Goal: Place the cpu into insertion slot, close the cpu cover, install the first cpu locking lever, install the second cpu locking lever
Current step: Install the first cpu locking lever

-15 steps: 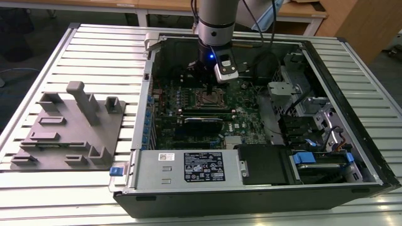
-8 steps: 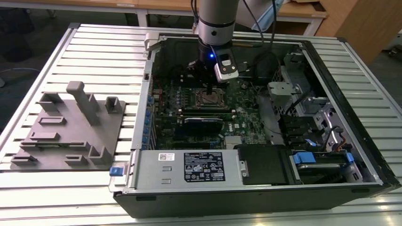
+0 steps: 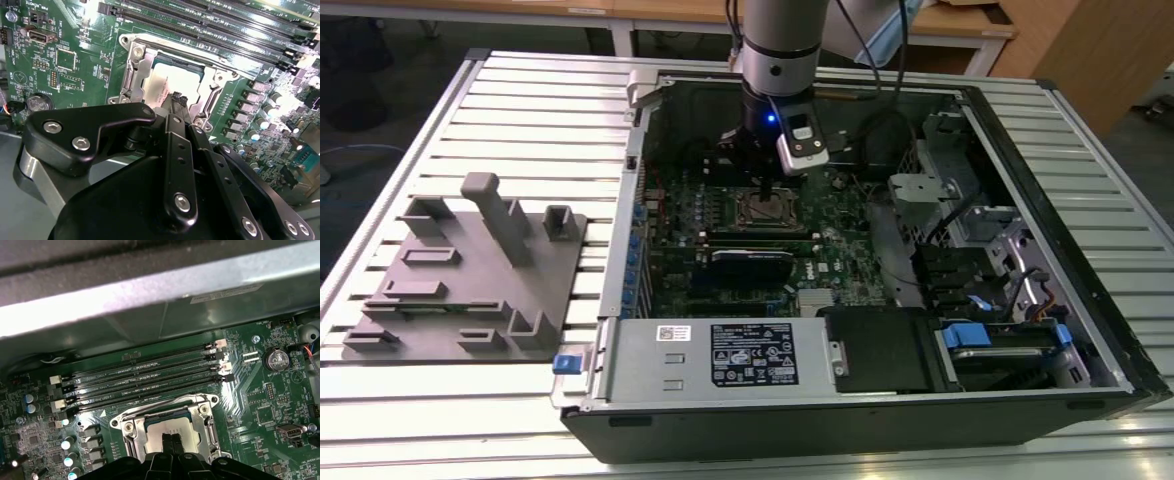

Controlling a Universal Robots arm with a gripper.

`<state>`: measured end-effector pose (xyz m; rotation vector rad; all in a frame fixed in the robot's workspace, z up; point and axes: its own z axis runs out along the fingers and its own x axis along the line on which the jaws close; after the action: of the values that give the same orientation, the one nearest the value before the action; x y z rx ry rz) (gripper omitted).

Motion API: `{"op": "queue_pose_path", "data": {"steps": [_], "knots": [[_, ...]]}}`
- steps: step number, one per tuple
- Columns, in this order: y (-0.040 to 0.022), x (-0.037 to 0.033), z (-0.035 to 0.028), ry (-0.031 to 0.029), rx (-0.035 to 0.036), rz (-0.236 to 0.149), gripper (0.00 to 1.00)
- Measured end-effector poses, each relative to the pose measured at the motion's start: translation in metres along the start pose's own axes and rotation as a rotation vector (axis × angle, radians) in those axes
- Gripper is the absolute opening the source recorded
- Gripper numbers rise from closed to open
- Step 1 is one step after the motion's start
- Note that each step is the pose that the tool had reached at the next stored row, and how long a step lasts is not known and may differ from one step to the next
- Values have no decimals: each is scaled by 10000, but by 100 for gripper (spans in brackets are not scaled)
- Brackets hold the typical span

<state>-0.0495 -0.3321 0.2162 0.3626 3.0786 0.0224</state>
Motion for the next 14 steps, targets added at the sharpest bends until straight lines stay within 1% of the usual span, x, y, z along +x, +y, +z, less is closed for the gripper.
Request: {"op": "queue_pose_path", "data": {"steps": [4, 11, 14], "knots": [[1, -1, -3, 1, 1, -26, 11], [1, -2, -49, 1, -1, -28, 11], [1, -3, -55, 1, -2, -28, 11]]}}
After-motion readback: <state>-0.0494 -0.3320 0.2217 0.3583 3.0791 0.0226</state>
